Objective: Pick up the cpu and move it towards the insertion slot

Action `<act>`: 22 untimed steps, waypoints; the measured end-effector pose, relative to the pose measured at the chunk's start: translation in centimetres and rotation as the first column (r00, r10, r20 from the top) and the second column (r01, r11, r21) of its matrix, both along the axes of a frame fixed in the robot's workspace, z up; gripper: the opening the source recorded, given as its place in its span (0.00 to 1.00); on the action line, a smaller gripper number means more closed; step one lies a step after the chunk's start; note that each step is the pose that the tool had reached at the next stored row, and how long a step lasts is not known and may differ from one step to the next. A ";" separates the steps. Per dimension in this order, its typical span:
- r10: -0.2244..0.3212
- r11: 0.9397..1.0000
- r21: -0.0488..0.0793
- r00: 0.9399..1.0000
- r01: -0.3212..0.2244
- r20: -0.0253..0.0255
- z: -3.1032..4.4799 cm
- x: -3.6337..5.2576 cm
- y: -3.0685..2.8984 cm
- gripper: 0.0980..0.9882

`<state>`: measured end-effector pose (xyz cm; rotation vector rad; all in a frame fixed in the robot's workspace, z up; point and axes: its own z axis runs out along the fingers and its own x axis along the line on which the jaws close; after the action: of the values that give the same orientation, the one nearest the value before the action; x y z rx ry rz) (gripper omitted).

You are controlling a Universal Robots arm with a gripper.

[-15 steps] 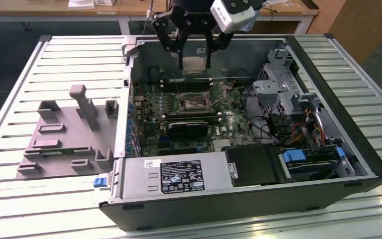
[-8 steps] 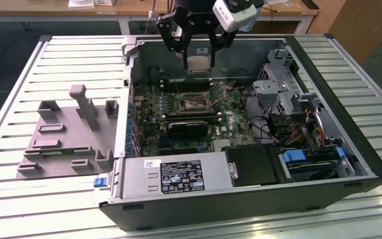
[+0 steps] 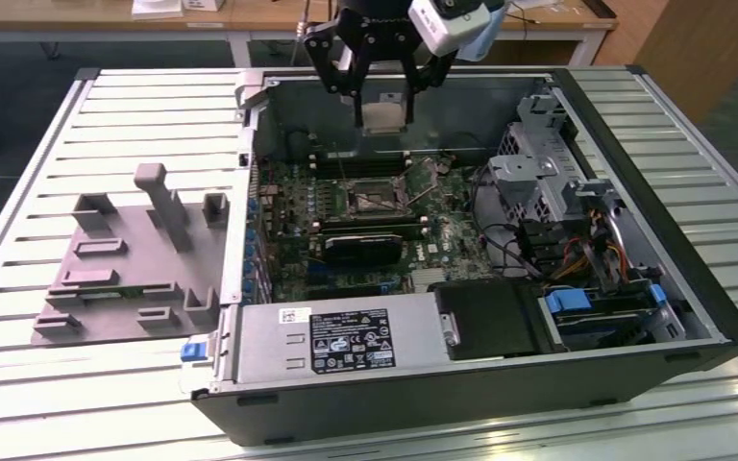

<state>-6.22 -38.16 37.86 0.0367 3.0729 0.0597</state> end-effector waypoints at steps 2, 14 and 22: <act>-0.002 1.000 0.000 1.000 0.002 0.000 -0.12 0.04 0.40 0.49; -0.009 1.000 0.000 1.000 0.009 -0.016 -0.85 1.02 2.37 0.49; -0.009 1.000 0.000 1.000 0.009 -0.019 -1.13 1.07 4.65 0.49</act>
<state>-5.15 -33.51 36.73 0.0517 3.0912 0.0591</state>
